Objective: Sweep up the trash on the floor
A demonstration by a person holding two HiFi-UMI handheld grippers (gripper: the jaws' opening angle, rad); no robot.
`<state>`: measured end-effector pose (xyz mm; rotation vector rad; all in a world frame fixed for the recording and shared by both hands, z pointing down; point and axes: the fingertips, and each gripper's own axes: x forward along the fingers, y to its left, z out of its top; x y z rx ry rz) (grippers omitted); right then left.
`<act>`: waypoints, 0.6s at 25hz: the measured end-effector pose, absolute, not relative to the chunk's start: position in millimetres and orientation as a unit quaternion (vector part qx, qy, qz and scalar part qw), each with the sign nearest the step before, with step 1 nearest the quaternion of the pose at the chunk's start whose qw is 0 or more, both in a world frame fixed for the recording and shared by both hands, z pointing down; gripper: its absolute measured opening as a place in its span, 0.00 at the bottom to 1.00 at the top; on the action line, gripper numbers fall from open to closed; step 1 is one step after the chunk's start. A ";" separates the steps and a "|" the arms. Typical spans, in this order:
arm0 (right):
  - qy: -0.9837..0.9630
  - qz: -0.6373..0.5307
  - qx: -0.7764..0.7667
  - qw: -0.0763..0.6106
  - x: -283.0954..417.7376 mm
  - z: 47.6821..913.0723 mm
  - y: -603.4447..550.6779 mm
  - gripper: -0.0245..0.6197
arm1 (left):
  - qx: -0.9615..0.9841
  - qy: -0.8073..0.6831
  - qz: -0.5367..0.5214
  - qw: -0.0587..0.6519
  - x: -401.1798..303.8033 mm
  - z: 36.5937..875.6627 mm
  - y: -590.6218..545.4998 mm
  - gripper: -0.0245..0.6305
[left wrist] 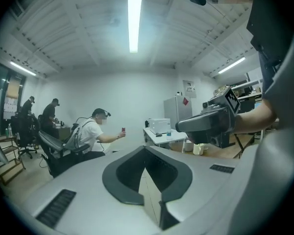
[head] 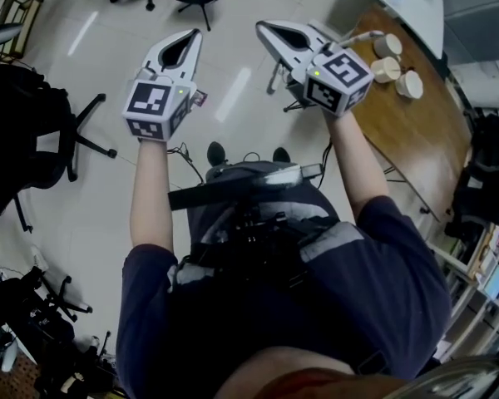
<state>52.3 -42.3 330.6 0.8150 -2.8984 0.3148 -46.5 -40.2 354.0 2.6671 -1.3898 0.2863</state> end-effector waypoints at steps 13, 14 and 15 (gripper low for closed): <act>-0.974 0.116 0.187 0.054 211.7 353.3 -12.0 0.05 | 0.799 -0.581 0.151 0.036 93.0 340.4 9.6 0.05; -0.975 0.119 0.178 0.051 215.3 353.8 -10.1 0.05 | 0.794 -0.586 0.159 0.037 96.6 341.2 16.8 0.05; -0.977 0.121 0.171 0.049 217.0 353.8 -7.7 0.05 | 0.789 -0.591 0.165 0.038 97.9 341.5 23.9 0.05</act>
